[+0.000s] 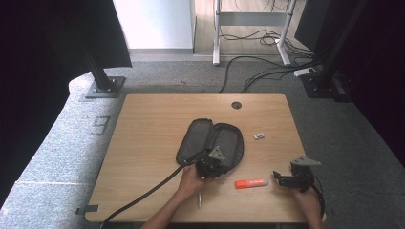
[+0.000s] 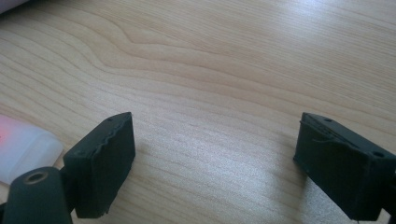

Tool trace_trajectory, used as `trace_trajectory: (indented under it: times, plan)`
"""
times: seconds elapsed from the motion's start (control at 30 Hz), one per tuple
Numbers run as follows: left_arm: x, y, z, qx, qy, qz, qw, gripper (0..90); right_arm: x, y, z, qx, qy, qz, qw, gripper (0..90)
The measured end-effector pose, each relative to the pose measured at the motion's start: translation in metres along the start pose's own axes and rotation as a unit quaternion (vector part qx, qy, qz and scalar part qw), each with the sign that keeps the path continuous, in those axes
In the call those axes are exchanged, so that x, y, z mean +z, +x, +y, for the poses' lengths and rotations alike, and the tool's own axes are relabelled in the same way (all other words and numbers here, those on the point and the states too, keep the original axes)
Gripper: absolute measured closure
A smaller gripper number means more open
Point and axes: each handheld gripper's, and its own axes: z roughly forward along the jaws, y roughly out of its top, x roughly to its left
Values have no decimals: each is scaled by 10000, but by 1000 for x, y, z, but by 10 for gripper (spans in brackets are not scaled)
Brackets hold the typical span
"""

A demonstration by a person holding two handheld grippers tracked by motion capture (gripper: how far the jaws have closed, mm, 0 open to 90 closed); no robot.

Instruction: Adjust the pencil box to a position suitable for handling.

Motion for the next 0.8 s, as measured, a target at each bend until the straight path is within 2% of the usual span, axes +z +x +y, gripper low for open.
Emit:
trace_trajectory:
  times: [0.17, 0.23, 0.43, 0.5, 0.57, 0.67, 0.8]
  plan:
    - [1, -2, 0, 9, -28, -27, 10000, 849, 0, 0, 0, -2, -1, -1, 10000, 116]
    - [0, -1, 1, -15, -71, -52, 10000, 800, 0, 0, 0, 4, -1, -3, 10000, 116]
    - [-7, 0, 2, 46, -40, 86, 9999, 650, 0, 0, 0, 2, -2, -4, 10000, 116]
    - [-11, 1, 2, 16, -104, 89, 9999, 610, 0, 0, 0, 3, -2, -4, 10000, 116]
    - [-16, 2, 3, -28, -123, 49, 9999, 530, 0, 0, 0, 3, -1, -4, 10000, 116]
    - [-22, 4, 4, -31, -121, 124, 9998, 460, 0, 0, 0, 3, -1, -4, 10000, 116]
    - [-31, 9, 3, -167, -154, 158, 9996, 365, 0, 0, 0, 2, -1, -4, 10000, 116]
